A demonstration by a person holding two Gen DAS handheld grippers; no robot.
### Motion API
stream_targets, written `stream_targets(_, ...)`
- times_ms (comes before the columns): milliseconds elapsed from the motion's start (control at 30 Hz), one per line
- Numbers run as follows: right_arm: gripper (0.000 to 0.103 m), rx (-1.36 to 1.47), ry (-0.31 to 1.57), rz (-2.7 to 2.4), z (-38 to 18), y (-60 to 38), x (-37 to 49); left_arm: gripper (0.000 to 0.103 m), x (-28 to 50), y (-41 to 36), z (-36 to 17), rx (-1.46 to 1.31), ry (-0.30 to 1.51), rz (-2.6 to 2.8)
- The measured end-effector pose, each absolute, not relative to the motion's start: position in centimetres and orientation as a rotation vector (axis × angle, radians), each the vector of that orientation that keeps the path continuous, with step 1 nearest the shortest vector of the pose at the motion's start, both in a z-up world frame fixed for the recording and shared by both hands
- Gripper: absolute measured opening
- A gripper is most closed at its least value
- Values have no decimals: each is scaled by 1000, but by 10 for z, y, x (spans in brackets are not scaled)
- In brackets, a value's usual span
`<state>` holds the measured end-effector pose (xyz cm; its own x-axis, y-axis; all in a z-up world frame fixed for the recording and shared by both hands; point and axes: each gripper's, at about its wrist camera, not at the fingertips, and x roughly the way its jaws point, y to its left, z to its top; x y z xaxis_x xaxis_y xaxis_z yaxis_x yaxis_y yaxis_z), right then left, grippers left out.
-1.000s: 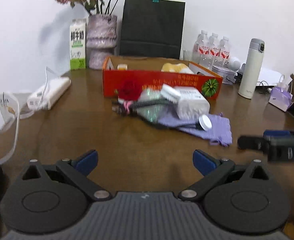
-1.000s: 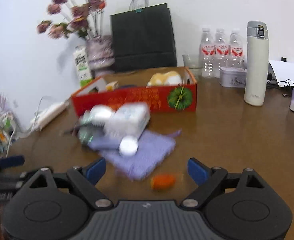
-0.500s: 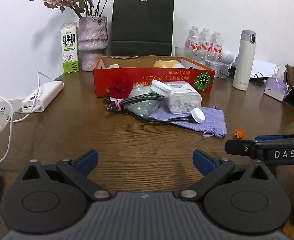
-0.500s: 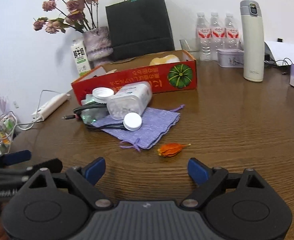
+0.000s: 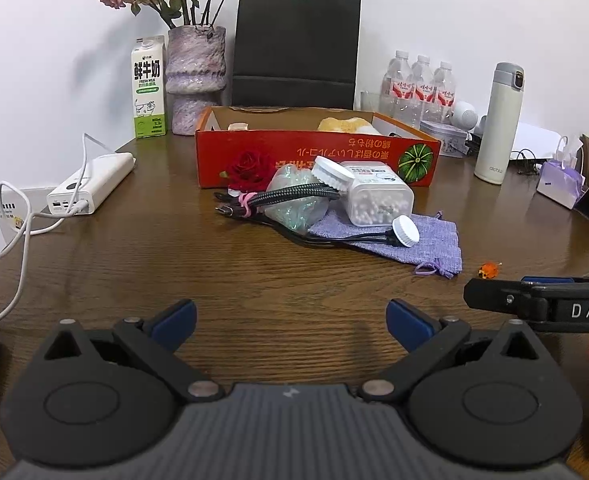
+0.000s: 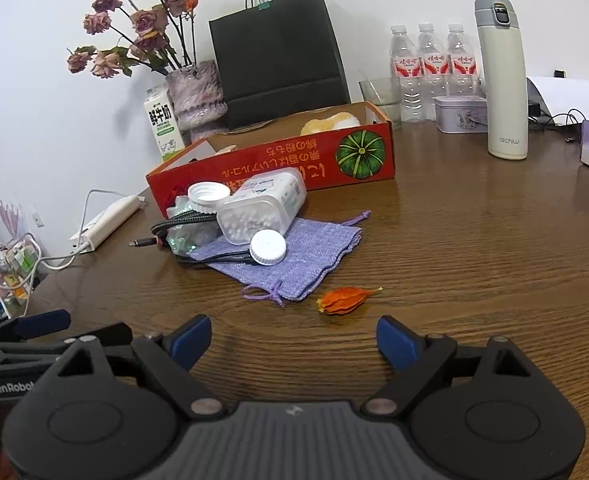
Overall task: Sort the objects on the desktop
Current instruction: 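Move both open tools back over the desk items, then grasp a white round cap with the right tool while the left tool grasps a white bottle cap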
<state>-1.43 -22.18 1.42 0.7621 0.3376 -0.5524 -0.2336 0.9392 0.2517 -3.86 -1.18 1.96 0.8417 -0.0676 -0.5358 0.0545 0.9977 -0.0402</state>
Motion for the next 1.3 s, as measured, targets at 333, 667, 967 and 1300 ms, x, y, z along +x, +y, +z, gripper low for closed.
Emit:
stream_targets(333,89,150,653,315,13,-219,-11,103,-42,-12,21,-32,546,-24)
stream_targets(667,75,-9,664,304,18,-210,16,103,-2,-12,31,-92,616,-96)
stream_targets(967,61,-5,650,364,26,-211,37,99,57,-30,49,-16,539,-125)
stream_targets(1300,33,-21,681,436,19,-173,79,70,120,-35,49,-68,607,-231)
